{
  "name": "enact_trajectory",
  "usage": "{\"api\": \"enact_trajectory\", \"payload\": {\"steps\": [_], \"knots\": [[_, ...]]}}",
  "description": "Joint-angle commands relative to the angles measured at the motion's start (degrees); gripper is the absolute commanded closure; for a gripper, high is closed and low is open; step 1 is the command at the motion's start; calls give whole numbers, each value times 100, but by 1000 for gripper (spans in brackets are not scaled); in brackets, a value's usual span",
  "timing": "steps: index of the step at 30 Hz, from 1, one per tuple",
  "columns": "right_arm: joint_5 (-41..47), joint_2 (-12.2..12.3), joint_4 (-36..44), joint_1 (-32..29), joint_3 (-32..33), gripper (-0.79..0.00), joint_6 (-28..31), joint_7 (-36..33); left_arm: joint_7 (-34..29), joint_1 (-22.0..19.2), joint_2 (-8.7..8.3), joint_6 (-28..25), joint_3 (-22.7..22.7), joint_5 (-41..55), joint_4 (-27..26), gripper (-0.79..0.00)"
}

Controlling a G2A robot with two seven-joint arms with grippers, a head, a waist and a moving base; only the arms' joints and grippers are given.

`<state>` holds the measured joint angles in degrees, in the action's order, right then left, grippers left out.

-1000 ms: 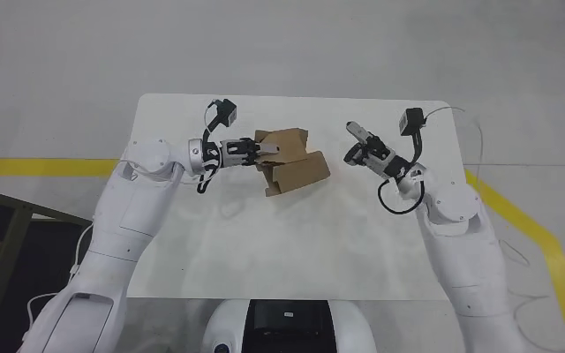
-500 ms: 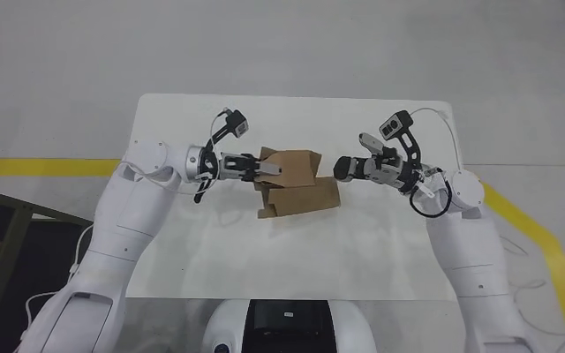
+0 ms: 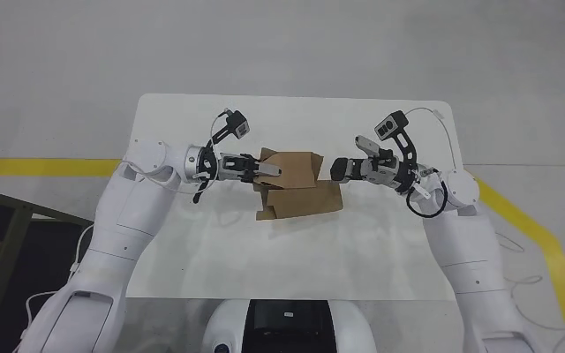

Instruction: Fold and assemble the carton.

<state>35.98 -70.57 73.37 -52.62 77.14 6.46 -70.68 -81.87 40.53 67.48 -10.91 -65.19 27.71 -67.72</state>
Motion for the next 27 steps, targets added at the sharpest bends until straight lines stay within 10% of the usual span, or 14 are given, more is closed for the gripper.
{"api": "enact_trajectory", "payload": {"steps": [1,27], "knots": [[0,0,0,0,0,-785,0,0,169,70,-1,23,16,-56,-82,0],[170,22,-602,372,-521,-785,1003,-1372,-272,-178,88,-599,551,78,468,0]]}}
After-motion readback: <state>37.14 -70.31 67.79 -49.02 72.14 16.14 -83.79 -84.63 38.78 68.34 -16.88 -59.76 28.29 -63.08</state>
